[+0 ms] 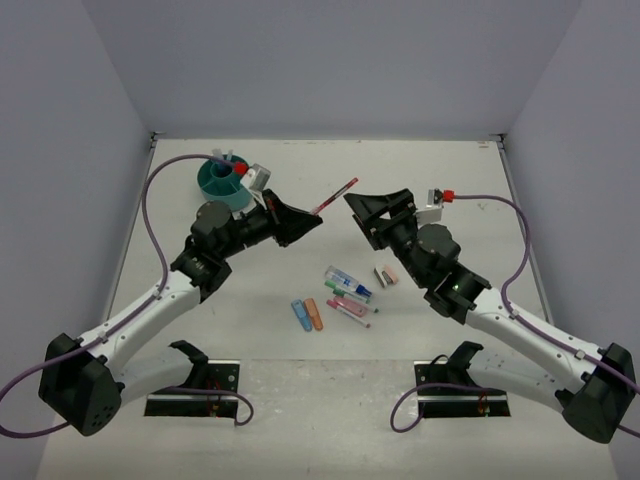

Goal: Sort the stationery into containers
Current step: Place the pen in the storage box.

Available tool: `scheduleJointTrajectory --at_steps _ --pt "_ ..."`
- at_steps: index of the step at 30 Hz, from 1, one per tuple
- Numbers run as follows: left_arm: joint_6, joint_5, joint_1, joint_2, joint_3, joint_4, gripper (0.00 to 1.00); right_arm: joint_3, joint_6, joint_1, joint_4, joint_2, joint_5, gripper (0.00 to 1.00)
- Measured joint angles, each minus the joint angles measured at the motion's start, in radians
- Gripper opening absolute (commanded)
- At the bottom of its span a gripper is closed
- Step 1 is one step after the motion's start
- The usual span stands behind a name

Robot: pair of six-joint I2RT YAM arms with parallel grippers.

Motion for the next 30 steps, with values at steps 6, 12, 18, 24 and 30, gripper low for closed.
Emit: scheduleJointTrajectory --at_steps 6,12,18,24,30 --pt "0.055 -0.205 0.009 -0.025 0.142 -0.27 0.0 0.002 -0.041 -0.021 -0.031 -0.001 -0.004 0.99" --pt "0.093 -0.45 0.129 0.105 0.539 -0.734 0.0 0.01 -0.144 -0.129 -0.166 -0.039 0.002 0.99" --pt "0.118 -0.558 0.362 0.342 0.889 -1.104 0.0 0.103 -0.314 -0.195 -0.325 -0.051 0.006 0.99" --pt "0.056 -0.397 0.514 0.487 0.958 -1.272 0.0 0.136 -0.423 -0.212 -0.366 -0.051 0.004 0.99" --pt "-0.029 -0.331 0.542 0.583 1.016 -1.383 0.0 0.133 -0.468 -0.22 -0.404 -0.078 0.005 0.99"
